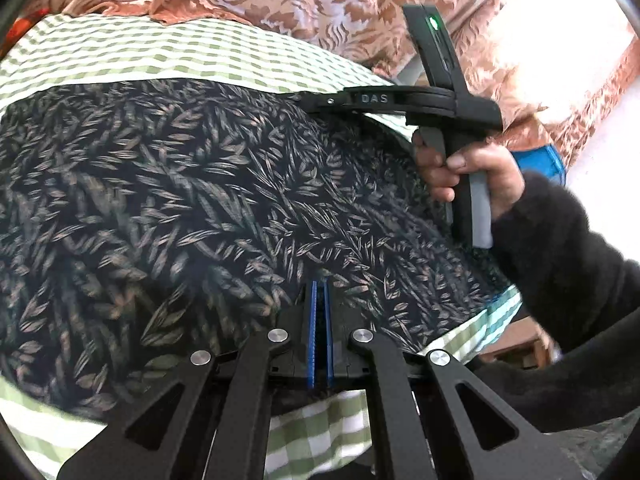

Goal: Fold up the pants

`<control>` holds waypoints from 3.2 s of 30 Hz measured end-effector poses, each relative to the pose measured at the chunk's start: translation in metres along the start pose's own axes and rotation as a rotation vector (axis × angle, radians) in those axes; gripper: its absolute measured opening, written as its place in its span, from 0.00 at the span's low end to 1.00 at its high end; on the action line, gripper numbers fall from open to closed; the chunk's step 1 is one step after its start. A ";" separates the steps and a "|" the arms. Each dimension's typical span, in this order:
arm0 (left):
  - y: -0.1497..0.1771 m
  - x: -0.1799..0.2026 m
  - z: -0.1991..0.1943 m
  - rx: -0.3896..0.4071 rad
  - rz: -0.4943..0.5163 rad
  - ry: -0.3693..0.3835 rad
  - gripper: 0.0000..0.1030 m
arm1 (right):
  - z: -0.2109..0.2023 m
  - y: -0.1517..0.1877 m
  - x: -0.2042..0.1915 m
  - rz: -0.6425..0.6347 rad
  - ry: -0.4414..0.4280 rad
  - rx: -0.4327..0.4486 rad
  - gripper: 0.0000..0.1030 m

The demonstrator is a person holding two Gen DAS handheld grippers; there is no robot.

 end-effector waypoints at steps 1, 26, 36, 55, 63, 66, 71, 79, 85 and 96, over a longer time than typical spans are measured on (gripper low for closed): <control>0.000 -0.004 -0.006 0.012 -0.023 0.008 0.02 | -0.005 -0.001 0.002 0.015 -0.004 0.010 0.27; 0.046 -0.174 -0.116 0.320 -0.709 -0.229 0.20 | -0.024 0.083 -0.058 0.040 -0.119 0.067 0.46; 0.035 -0.163 -0.109 0.248 -0.598 -0.440 0.11 | -0.020 0.089 -0.062 0.016 -0.111 0.101 0.54; -0.064 -0.049 -0.046 0.167 -0.065 -0.494 0.43 | -0.055 0.073 -0.055 0.053 -0.095 0.139 0.65; -0.096 -0.072 0.018 0.041 -0.069 -0.521 0.43 | -0.036 0.048 -0.008 0.148 -0.008 0.107 0.64; -0.094 -0.096 0.029 0.047 -0.121 -0.486 0.44 | -0.020 0.046 0.002 0.165 -0.011 0.096 0.65; -0.091 -0.091 0.030 0.086 -0.107 -0.529 0.44 | -0.013 0.048 -0.010 0.085 0.033 0.115 0.76; -0.082 -0.055 0.006 0.149 -0.111 -0.608 0.52 | -0.021 0.048 -0.016 0.066 0.059 0.120 0.76; -0.076 -0.028 -0.004 0.184 -0.066 -0.600 0.52 | -0.047 0.056 -0.020 0.094 0.040 0.143 0.76; -0.073 0.004 0.003 0.193 -0.018 -0.554 0.59 | -0.105 0.088 0.023 0.194 0.106 0.195 0.70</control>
Point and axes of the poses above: each gripper's, at about its wrist camera, not at the fingertips, and z roughly the way its jaws point, x to its right, y to its underside, the point moved 2 cm from there along z, roughly the way its jaws point, and after that the axes turned 4 degrees about z, right-handed, at the moved point
